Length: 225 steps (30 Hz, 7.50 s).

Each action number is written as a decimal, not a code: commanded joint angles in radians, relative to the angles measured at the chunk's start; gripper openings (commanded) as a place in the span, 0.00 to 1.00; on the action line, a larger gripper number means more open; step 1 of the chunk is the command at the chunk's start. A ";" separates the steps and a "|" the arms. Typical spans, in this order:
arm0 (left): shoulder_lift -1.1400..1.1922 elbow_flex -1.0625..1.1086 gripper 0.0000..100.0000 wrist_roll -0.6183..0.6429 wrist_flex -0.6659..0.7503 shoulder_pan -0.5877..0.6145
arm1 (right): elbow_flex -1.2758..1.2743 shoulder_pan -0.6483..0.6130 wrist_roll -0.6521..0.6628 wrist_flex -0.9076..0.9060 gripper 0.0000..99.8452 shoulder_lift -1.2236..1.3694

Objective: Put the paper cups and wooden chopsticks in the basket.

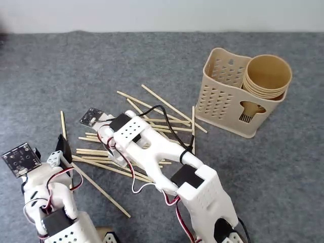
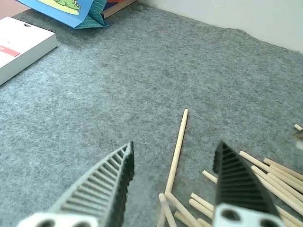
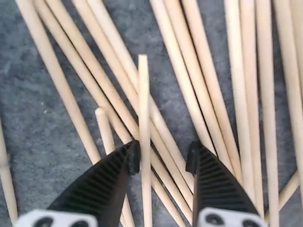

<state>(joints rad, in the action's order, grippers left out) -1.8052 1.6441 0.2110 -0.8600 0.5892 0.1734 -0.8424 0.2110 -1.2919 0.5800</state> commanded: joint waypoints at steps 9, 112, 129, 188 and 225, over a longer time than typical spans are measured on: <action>-0.015 -0.022 0.26 -0.008 0.021 -0.009 | 0.034 -0.007 0.017 -0.042 0.07 0.074; -0.015 0.005 0.26 -0.011 0.060 -0.048 | -0.710 0.809 -0.212 0.993 0.24 -0.984; -0.015 0.005 0.26 -0.011 0.060 -0.048 | -0.157 0.565 -0.215 0.148 0.18 -0.974; -0.015 0.005 0.26 -0.011 0.060 -0.048 | 0.430 0.101 0.035 -0.170 0.11 0.275; -0.015 0.005 0.26 -0.011 0.063 -0.048 | 0.416 0.236 -0.008 -0.390 0.01 -0.257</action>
<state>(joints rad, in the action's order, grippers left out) -1.8052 1.6563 0.2110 -0.8201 0.5447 0.5815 -0.6199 0.2232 -1.6617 0.4143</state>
